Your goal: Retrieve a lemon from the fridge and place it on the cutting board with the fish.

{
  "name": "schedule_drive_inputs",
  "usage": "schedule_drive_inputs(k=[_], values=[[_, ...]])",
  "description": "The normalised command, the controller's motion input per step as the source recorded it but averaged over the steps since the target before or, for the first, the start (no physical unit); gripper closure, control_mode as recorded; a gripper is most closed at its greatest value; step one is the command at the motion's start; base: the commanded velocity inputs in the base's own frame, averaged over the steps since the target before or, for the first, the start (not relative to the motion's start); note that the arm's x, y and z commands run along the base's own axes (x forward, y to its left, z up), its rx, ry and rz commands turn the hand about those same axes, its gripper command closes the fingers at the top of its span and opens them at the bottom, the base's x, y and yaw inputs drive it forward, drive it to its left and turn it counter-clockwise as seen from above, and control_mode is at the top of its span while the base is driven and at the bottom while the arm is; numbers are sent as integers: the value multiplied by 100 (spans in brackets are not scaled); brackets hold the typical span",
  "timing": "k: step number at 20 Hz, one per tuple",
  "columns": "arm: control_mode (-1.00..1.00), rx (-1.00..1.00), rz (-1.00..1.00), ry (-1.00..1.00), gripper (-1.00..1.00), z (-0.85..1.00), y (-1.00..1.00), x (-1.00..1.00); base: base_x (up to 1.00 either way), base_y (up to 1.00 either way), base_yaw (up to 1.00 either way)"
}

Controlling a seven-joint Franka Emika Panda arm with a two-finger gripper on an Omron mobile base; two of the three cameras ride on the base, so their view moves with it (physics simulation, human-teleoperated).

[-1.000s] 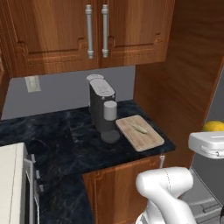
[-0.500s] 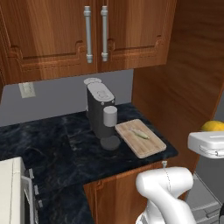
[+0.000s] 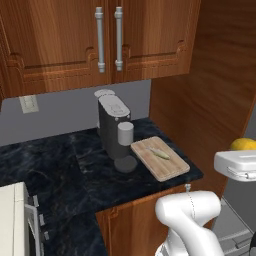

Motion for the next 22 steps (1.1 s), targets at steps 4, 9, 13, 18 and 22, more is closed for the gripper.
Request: schedule_drive_inputs(k=[4, 9, 13, 18, 22], values=[[100, 0, 0, 0, 100, 0, 0, 0, 0, 1, 0], [100, 0, 0, 0, 100, 0, 0, 0, 0, 1, 0], [-100, 0, 0, 0, 100, 0, 0, 0, 0, 0, 0], [-100, 0, 0, 0, 100, 0, 0, 0, 0, 0, 0], [-100, 0, 0, 1, 100, 0, 0, 0, 0, 0, 0]])
